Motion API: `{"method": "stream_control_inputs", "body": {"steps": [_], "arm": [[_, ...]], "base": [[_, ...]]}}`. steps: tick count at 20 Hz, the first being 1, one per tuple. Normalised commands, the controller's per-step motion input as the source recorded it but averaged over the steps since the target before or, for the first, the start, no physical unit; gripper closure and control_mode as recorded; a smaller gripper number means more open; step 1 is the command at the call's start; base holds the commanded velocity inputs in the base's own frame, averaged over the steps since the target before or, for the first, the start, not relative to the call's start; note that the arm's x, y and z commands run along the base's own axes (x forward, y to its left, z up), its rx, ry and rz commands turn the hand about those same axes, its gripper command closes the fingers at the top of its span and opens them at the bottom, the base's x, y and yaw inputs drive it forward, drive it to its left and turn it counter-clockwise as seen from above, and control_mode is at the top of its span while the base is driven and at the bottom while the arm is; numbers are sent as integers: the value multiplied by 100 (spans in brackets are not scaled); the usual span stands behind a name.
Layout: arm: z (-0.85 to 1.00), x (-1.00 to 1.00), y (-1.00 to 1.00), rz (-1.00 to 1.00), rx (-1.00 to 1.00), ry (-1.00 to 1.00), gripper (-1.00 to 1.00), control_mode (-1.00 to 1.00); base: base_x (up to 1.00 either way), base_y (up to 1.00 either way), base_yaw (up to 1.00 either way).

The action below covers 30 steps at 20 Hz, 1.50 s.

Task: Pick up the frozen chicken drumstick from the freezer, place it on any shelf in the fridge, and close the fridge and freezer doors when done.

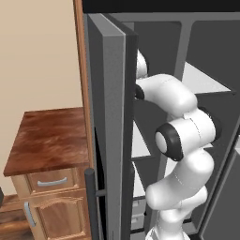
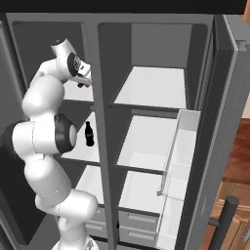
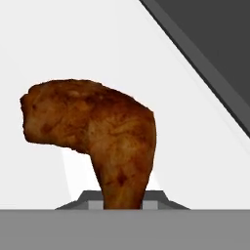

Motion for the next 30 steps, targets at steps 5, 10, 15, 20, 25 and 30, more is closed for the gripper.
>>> {"method": "stream_control_inputs", "body": {"steps": [5,10,15,20,25,30], "arm": [[0,-18,-6,0,1,-7,100,-100],[3,-68,-14,0,9,-20,100,-100],[22,-94,-9,0,12,-24,100,-100],[38,-100,-8,2,9,-21,100,-100],[55,-100,-2,4,0,-12,100,-100],[65,-100,0,11,0,-7,100,-100]], "base": [[0,0,0],[0,0,0],[0,0,0],[0,0,0],[0,0,0],[0,0,0]]}}
